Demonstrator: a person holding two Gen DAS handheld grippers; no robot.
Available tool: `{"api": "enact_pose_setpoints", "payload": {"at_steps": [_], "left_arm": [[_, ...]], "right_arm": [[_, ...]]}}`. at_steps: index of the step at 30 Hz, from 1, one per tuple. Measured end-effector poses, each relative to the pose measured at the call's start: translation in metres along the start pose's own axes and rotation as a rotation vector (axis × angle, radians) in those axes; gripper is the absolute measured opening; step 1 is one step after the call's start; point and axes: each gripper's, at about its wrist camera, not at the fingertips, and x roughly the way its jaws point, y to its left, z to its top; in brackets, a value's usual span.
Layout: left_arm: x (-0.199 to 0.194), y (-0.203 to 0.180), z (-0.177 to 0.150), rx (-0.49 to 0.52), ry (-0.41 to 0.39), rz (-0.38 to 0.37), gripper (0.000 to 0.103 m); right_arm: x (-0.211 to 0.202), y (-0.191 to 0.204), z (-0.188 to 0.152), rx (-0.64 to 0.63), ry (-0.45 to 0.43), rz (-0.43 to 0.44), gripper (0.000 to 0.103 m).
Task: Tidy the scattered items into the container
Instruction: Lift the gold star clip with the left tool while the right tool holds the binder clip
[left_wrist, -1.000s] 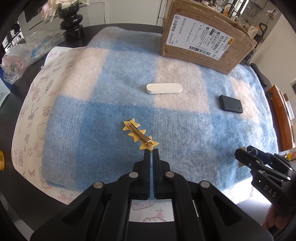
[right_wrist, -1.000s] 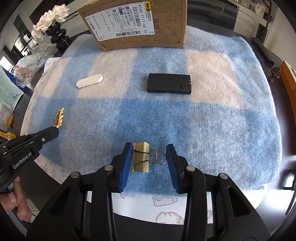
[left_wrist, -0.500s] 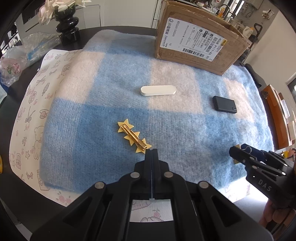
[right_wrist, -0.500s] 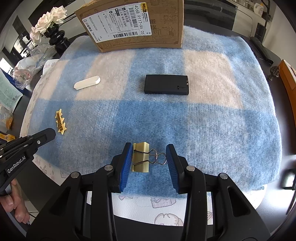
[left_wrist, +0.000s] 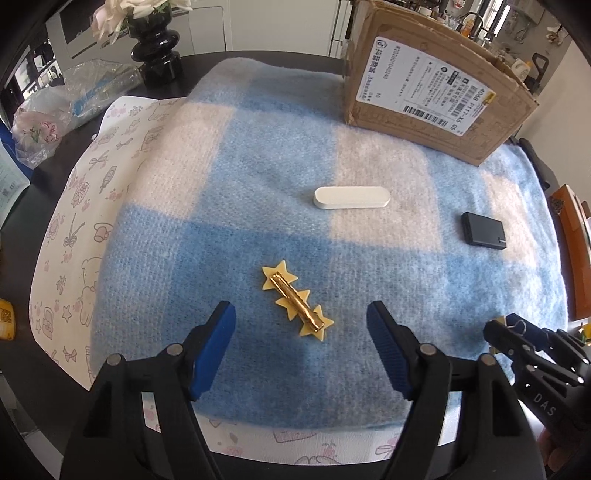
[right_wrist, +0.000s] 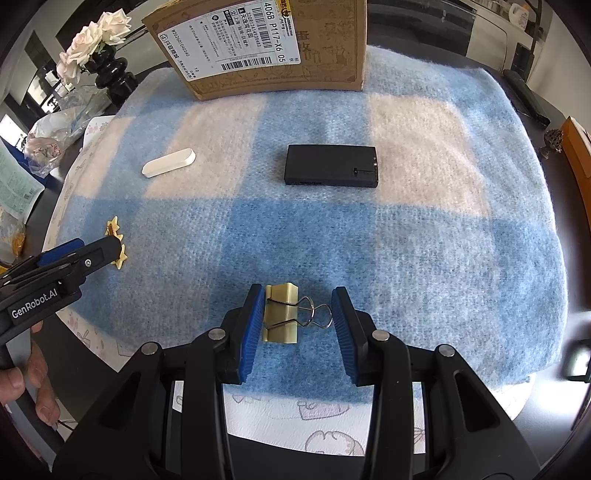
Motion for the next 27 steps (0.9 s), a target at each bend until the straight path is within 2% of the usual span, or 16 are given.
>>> {"api": "enact_pose_setpoints", "payload": {"at_steps": [3,5,7,9,13,20,21,27], "left_arm": [[0.009,0.001,0.003,-0.017,0.021,-0.005,0.07],[0.013,0.002,0.005,-0.024,0.03,-0.006,0.061],[0.017,0.003,0.005,-0.037,0.04,-0.006,0.042],[0.02,0.005,0.004,-0.045,0.046,-0.012,0.036],[0.022,0.006,0.002,-0.041,0.056,-0.018,0.029],[0.018,0.007,-0.002,-0.05,0.046,-0.037,0.023],[0.017,0.007,-0.003,-0.051,0.043,-0.036,0.015],[0.01,0.003,-0.005,-0.035,0.039,-0.052,0.013]], "right_arm": [[0.002,0.0,0.001,0.003,0.002,0.0,0.038],[0.003,0.0,0.001,0.004,0.003,-0.002,0.038],[0.003,0.0,0.002,0.004,0.005,-0.004,0.038],[0.004,0.001,0.002,0.008,0.007,-0.008,0.038],[0.006,0.002,0.003,0.011,0.007,-0.013,0.039],[0.007,0.005,0.004,0.012,0.005,-0.017,0.038],[0.007,0.005,0.005,0.012,0.005,-0.018,0.038],[0.007,0.011,0.008,0.012,-0.003,-0.024,0.039]]}}
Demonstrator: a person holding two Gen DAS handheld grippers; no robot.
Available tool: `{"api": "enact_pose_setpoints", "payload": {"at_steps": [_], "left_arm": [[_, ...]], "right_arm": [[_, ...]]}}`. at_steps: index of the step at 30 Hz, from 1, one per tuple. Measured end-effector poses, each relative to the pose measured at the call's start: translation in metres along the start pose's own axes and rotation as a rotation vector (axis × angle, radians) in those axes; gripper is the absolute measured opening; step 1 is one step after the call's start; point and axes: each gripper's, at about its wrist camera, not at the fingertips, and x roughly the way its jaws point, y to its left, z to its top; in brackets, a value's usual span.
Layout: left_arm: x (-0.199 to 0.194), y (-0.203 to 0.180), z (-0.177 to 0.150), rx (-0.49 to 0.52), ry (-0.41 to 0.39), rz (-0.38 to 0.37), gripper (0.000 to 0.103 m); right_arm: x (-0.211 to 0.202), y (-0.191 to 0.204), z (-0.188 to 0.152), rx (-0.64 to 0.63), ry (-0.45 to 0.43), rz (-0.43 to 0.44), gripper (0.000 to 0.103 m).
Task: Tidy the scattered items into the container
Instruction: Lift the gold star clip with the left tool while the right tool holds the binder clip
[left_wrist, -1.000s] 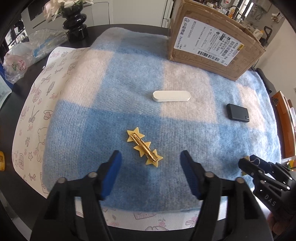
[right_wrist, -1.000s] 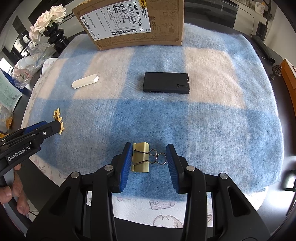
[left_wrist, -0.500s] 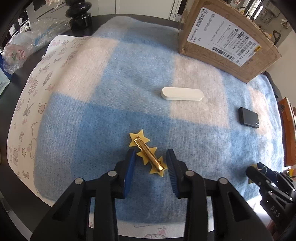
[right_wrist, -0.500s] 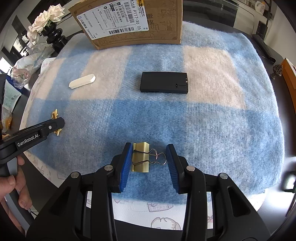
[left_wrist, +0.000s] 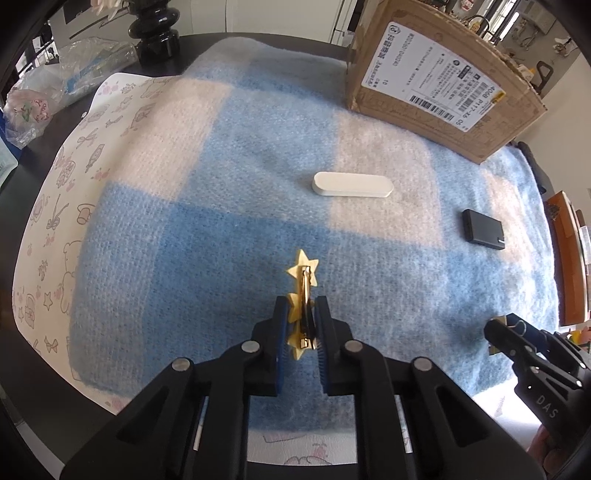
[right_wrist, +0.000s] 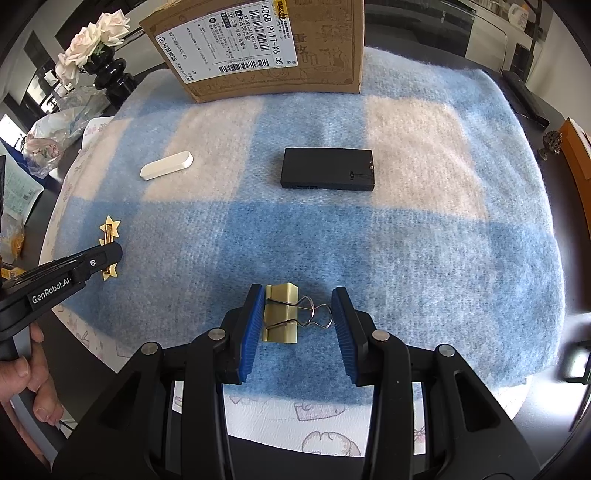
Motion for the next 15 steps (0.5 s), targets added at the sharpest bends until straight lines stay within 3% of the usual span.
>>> {"api": "enact_pose_setpoints", "payload": {"at_steps": [8,15], "left_arm": [[-0.023,-0.01,-0.001,0.014,-0.02,-0.011,0.01],[-0.059,-0.016,-0.003,0.042,-0.056,-0.018,0.01]], "right_arm": [[-0.013,0.009,0.006,0.0,-0.016,-0.007,0.038],[-0.052,0.003,0.0,-0.014,-0.053,-0.017,0.039]]}}
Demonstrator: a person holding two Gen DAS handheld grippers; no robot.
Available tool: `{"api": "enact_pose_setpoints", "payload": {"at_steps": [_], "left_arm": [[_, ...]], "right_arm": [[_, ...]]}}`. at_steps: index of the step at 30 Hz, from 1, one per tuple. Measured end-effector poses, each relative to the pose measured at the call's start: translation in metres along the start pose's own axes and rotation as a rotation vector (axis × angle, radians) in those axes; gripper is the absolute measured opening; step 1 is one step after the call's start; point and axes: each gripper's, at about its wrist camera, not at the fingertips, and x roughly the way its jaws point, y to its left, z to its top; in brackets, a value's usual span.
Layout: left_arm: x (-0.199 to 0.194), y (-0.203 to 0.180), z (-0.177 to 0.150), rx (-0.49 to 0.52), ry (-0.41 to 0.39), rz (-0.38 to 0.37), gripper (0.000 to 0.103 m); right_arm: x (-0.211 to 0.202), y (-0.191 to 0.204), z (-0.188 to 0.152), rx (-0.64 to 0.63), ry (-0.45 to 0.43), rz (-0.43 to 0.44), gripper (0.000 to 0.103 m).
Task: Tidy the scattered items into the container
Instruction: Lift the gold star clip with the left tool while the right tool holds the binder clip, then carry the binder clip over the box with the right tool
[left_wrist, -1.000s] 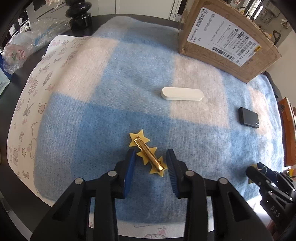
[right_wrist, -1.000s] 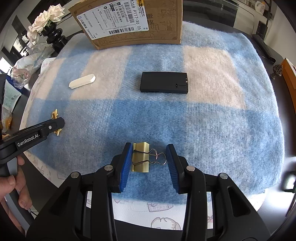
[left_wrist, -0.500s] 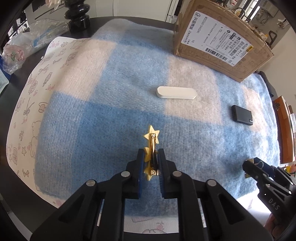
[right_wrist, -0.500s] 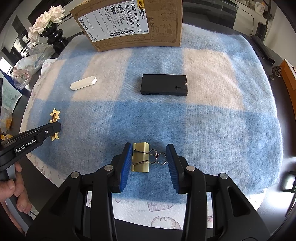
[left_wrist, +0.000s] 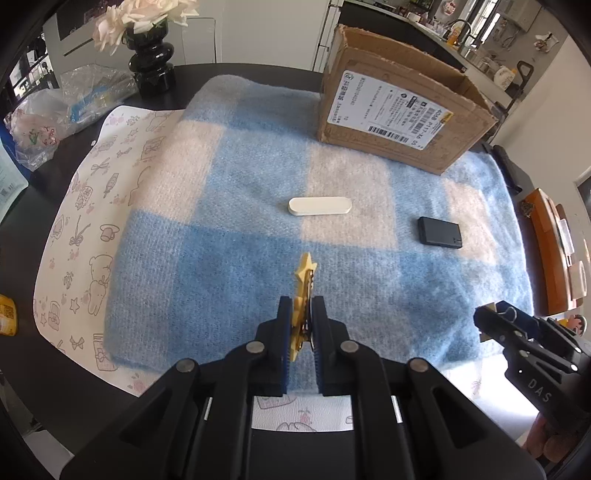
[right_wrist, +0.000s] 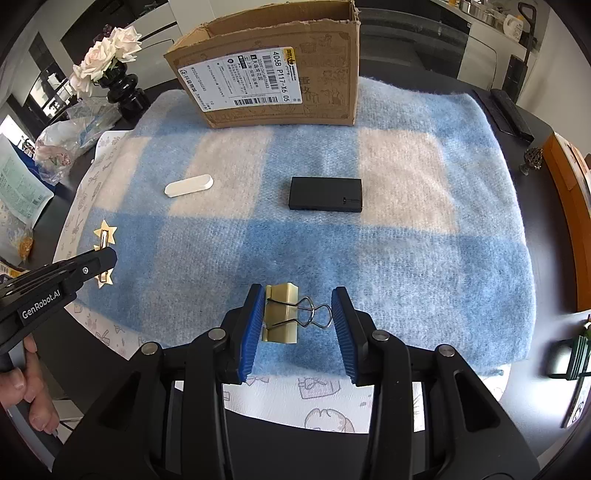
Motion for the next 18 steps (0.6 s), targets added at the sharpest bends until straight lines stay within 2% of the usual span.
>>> {"api": "enact_pose_setpoints", "payload": {"at_steps": [18], "left_arm": [[-0.104,-0.008,-0.02,0.034,-0.059,0.001,0.01]], "right_arm": [[-0.111,0.003,-0.018,-0.043,-0.106,-0.062,0.038]]}}
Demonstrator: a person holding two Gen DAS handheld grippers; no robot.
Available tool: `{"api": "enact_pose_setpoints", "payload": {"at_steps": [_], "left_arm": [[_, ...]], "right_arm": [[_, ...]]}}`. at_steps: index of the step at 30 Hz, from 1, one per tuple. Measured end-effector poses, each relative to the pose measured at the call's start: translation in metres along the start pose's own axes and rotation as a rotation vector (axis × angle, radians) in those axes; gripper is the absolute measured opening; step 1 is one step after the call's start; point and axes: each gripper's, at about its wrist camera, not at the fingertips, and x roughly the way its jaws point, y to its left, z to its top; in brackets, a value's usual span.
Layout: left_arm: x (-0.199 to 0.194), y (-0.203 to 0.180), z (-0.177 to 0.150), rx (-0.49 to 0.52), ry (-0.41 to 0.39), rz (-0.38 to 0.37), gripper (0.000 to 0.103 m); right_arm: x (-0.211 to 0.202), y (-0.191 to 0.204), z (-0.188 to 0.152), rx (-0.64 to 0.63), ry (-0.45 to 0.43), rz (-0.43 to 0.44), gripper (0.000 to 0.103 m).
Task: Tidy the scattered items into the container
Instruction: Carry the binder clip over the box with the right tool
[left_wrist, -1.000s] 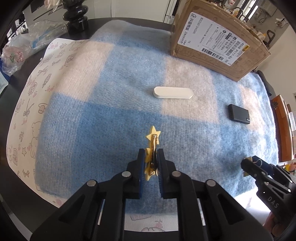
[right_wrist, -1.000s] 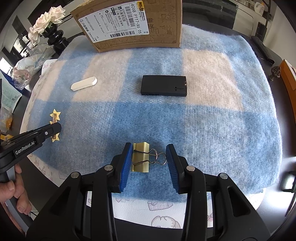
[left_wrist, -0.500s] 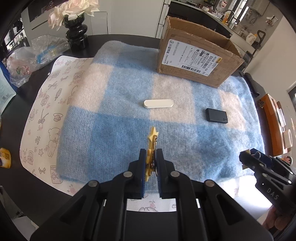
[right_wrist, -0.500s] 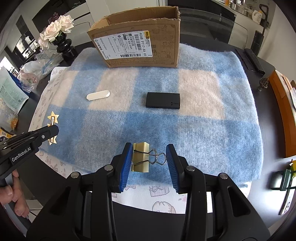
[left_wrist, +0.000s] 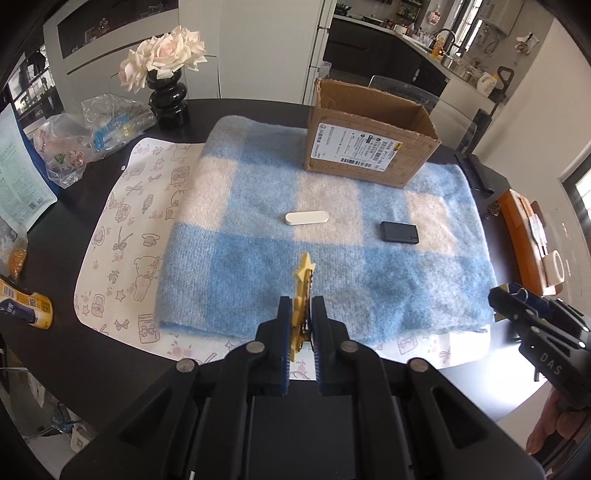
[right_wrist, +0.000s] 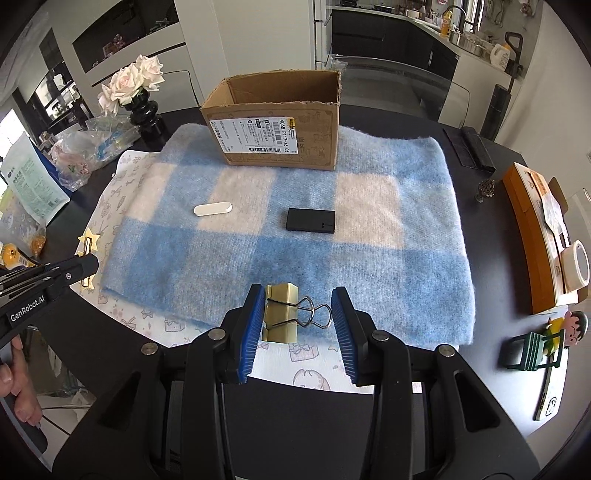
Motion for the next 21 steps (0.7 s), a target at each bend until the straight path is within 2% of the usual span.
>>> {"api": "enact_pose_setpoints", "payload": {"at_steps": [10,21], "left_arm": [[-0.054,-0.012,-0.017,0.028,-0.034,0.008,0.01],[-0.096,-0.014,-0.036,0.049,-0.072,0.012,0.01]], "right_arm": [[-0.06,0.006,-0.019,0.001,-0.039,-0.022,0.038],[-0.121,0.011,-0.032,-0.001,-0.108,-0.06,0.038]]}}
